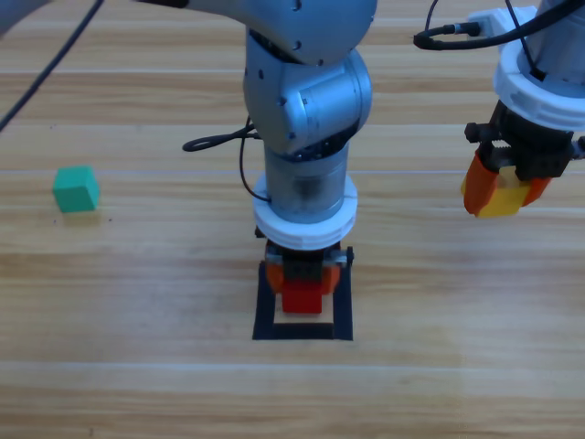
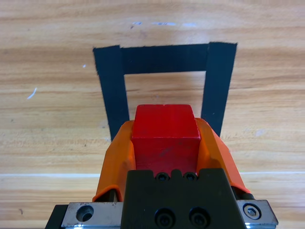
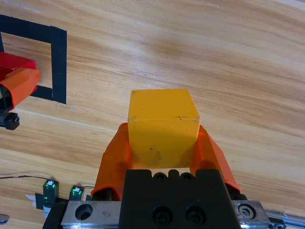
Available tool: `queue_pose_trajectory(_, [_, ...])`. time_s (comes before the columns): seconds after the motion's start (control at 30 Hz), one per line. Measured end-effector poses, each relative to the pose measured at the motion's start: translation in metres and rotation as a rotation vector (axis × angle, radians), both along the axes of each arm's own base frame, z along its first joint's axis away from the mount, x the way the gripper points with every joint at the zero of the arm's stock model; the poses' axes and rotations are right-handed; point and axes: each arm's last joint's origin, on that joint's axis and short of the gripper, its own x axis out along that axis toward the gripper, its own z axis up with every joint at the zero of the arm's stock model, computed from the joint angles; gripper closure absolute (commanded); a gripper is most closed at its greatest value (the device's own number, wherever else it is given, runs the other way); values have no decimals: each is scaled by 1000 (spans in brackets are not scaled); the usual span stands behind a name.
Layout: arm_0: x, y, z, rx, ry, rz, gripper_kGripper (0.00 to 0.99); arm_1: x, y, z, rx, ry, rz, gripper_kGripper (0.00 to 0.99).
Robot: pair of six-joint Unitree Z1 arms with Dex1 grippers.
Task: Stack the blocks in the rectangular block: red at the bottom, yellow in the middle, green on top
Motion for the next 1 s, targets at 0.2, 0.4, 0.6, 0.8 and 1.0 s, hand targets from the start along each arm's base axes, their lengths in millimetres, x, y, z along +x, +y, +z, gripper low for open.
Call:
queue_pose_trajectory(0.2, [2,-3,-5,2,2,0,990,0,0,0,0,0,2,990])
queue_pose_trajectory(0.4, [4,-5,-4,-5,-4,0,990,0,0,0,0,-1,3,990])
queue_pose_trajectory(0.6, [5,-6,-4,-7,-5,0,990,0,0,0,0,-1,6,990])
queue_pose_trajectory(0.8, [6,-7,-14,9,7,0,990,0,0,0,0,-1,6,990])
queue_pose_trajectory(1.0, [6,-7,-14,9,7,0,944,0,0,0,0,-1,6,990])
